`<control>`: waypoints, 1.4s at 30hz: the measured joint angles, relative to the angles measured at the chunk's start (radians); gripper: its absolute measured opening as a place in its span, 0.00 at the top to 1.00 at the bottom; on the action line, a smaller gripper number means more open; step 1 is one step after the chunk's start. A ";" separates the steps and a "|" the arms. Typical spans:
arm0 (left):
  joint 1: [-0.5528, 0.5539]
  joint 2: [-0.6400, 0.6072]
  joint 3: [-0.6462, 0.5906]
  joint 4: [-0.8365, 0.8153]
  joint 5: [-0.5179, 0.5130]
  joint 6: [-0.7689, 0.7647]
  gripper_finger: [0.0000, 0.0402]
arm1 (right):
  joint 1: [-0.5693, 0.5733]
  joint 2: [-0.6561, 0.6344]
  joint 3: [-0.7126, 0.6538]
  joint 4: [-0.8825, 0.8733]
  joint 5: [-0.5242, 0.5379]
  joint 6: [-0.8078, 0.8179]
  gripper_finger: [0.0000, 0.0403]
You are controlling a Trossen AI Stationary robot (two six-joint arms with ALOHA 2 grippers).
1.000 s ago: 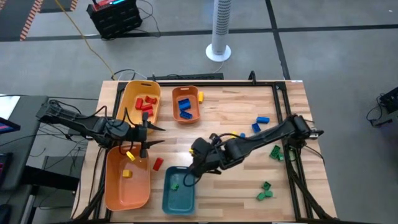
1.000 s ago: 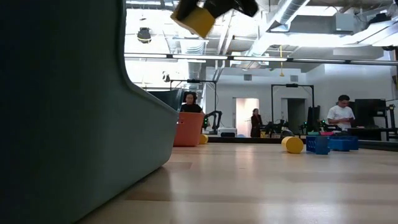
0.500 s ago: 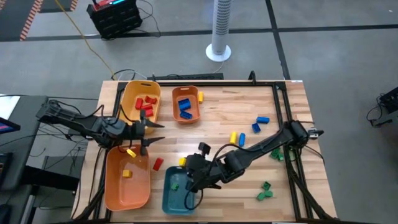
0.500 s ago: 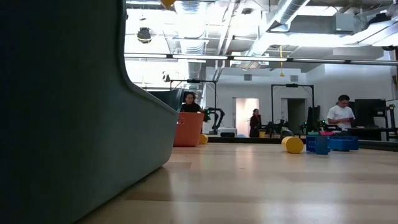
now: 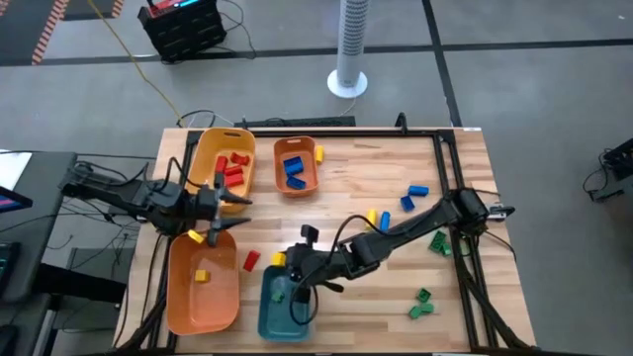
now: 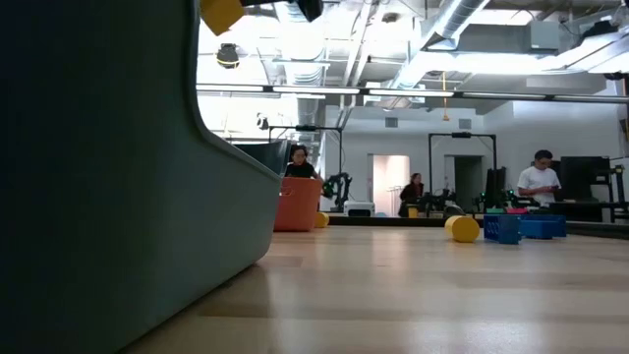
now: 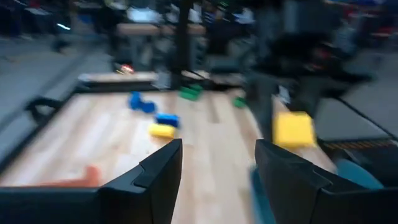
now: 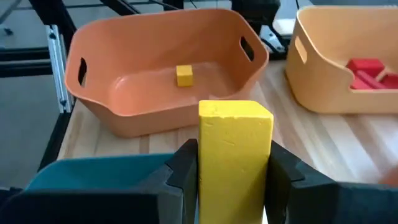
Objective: Sort blocks
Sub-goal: Put the yellow wooden block into the bottom orange bin
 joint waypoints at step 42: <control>-0.183 0.287 0.000 0.128 -0.166 0.720 0.47 | -0.300 0.001 0.000 0.016 -0.724 0.107 0.68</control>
